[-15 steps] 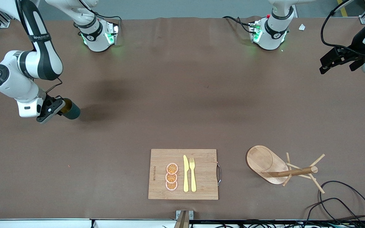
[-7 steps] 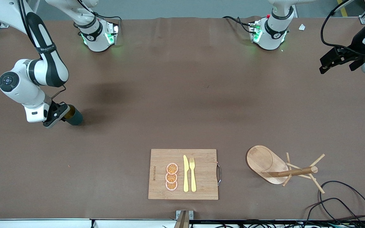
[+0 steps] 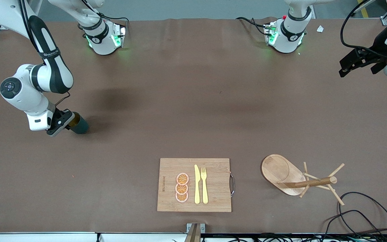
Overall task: Transfer cup from left to right arm and place
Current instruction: 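Lower the teal mug onto the table with the right gripper, then open the right gripper and raise it off the mug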
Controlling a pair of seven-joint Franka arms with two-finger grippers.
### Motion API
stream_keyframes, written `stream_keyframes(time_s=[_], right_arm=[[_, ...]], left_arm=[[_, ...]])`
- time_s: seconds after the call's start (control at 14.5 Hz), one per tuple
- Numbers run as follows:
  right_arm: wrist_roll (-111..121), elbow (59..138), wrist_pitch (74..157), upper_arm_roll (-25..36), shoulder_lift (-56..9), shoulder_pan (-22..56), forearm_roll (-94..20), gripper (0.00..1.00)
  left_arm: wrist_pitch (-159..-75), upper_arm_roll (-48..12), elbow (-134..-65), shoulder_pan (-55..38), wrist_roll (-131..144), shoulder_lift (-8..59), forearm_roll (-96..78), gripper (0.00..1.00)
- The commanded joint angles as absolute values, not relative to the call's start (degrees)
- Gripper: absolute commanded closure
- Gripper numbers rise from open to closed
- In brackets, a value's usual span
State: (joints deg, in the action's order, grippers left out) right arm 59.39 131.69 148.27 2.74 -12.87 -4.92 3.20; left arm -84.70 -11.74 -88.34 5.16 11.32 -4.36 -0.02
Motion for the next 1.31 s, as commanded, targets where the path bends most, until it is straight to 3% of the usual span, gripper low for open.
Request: stream_keyframes(time_s=[0.0, 0.34, 0.69, 0.96, 1.24], right_arm=[[60.3, 132.4, 149.0, 1.8, -12.2, -6.0, 3.9, 0.60], [59.9, 131.9, 147.4, 1.8, -11.8, -5.8, 3.8, 0.00], [58.4, 131.3, 142.2, 1.8, -7.5, -6.2, 0.9, 0.00], [44.5, 127.5, 129.1, 1.6, -1.2, -5.5, -2.3, 0.00], [30.1, 127.0, 123.9, 1.3, 4.6, -5.4, -2.4, 0.00]], left_arm=[[-83.8, -12.0, -88.5, 5.5, 10.6, -5.2, 0.4, 0.00], [-84.6, -12.0, -89.7, 5.4, 10.5, -5.1, 0.1, 0.00], [-84.8, -12.1, -90.2, 5.0, 7.6, -4.7, 0.1, 0.00], [-85.1, -12.8, -90.1, 5.0, 5.0, -4.6, 0.1, 0.00], [-85.0, -13.1, -90.0, 5.3, 4.8, -4.7, 0.0, 0.00]])
